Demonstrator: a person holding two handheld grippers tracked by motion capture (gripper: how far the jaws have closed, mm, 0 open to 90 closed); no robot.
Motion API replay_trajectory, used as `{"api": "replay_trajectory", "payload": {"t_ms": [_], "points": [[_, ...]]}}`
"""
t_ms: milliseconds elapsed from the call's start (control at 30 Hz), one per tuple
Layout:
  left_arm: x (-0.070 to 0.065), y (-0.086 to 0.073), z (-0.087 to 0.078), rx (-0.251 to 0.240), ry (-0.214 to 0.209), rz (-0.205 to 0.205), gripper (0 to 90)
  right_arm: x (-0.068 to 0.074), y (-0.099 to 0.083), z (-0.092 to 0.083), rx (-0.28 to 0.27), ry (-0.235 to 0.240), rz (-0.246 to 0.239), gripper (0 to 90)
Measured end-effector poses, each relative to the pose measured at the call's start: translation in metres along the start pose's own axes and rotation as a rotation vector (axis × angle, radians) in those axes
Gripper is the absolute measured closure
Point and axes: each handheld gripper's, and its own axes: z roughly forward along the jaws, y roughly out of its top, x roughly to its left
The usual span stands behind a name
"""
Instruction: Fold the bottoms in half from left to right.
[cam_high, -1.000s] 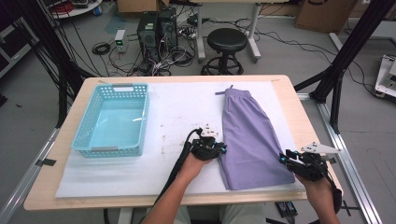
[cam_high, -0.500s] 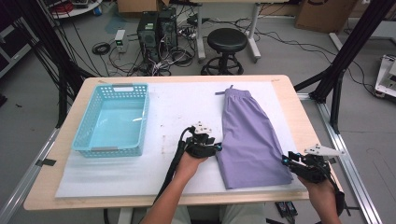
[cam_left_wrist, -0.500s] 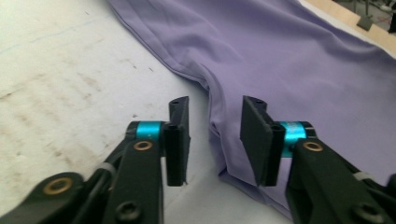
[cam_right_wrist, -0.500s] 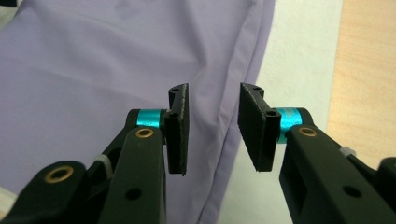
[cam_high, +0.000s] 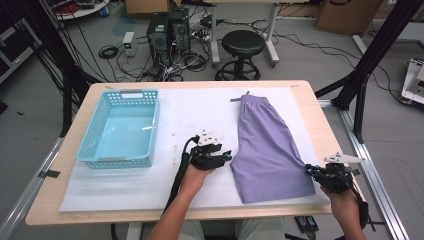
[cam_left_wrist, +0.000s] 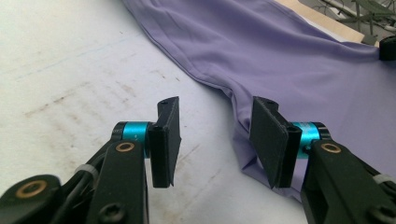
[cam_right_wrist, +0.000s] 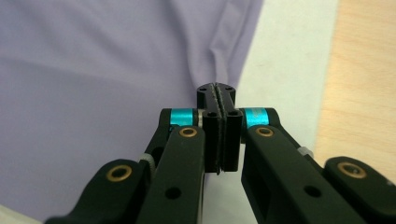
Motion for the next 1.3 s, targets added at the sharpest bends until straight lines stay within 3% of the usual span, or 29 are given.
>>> {"api": "replay_trajectory", "payload": {"t_ms": [67, 167, 300, 367, 433, 533, 600, 667, 700, 767, 800, 900, 967, 1100, 1167, 1200, 1300], "points": [[0.000, -0.001, 0.000, 0.003, -0.005, 0.000, 53.5, -0.001, -0.001, 0.003, 0.016, 0.018, 0.007, 89.6], [-0.002, -0.003, 0.005, 0.027, -0.026, -0.001, 54.6, 0.000, -0.003, 0.006, 0.038, -0.016, 0.009, 79.8], [-0.006, -0.005, 0.015, 0.052, -0.057, -0.013, 55.9, -0.005, -0.005, -0.002, -0.027, -0.010, 0.061, 71.9], [-0.008, -0.005, 0.020, 0.075, -0.058, -0.017, 55.9, -0.004, -0.003, 0.000, -0.026, -0.002, 0.063, 70.9], [-0.010, -0.007, 0.025, 0.115, -0.060, -0.014, 56.9, -0.002, -0.001, 0.005, -0.012, -0.005, 0.052, 71.6], [-0.014, -0.010, 0.030, 0.162, -0.057, 0.006, 62.1, 0.001, 0.001, 0.015, 0.033, -0.008, 0.041, 81.9], [-0.015, -0.008, 0.031, 0.175, -0.047, -0.005, 68.4, 0.001, 0.000, 0.018, 0.038, -0.017, 0.044, 84.4], [-0.016, -0.008, 0.030, 0.191, -0.051, 0.017, 84.2, 0.000, 0.000, 0.017, 0.041, -0.009, 0.067, 84.6], [-0.016, -0.008, 0.029, 0.200, -0.052, 0.027, 87.0, 0.000, 0.000, 0.016, 0.044, -0.006, 0.068, 84.5], [-0.017, -0.008, 0.027, 0.205, -0.047, 0.035, 88.2, -0.001, 0.002, 0.013, 0.030, 0.002, 0.069, 73.2], [-0.017, -0.008, 0.026, 0.206, -0.050, 0.035, 88.3, -0.002, 0.003, 0.011, 0.011, -0.001, 0.083, 71.8], [-0.016, -0.008, 0.024, 0.199, -0.042, 0.033, 88.2, -0.003, 0.007, 0.007, -0.045, -0.002, 0.098, 75.6], [-0.016, -0.008, 0.022, 0.199, -0.042, 0.036, 88.2, -0.001, 0.013, 0.009, -0.059, 0.005, 0.071, 79.0], [-0.017, -0.011, 0.020, 0.202, -0.044, 0.046, 88.3, 0.005, 0.026, 0.028, -0.037, 0.006, 0.021, 77.2], [-0.017, -0.012, 0.019, 0.200, -0.047, 0.045, 88.3, 0.004, 0.029, 0.040, -0.008, -0.021, 0.005, 85.0], [-0.017, -0.012, 0.018, 0.205, -0.050, 0.047, 88.6, 0.003, 0.029, 0.044, 0.026, -0.059, -0.006, 89.4], [-0.015, -0.013, 0.015, 0.197, -0.056, 0.046, 88.8, -0.002, 0.028, 0.043, 0.029, -0.076, 0.049, 89.7]]}}
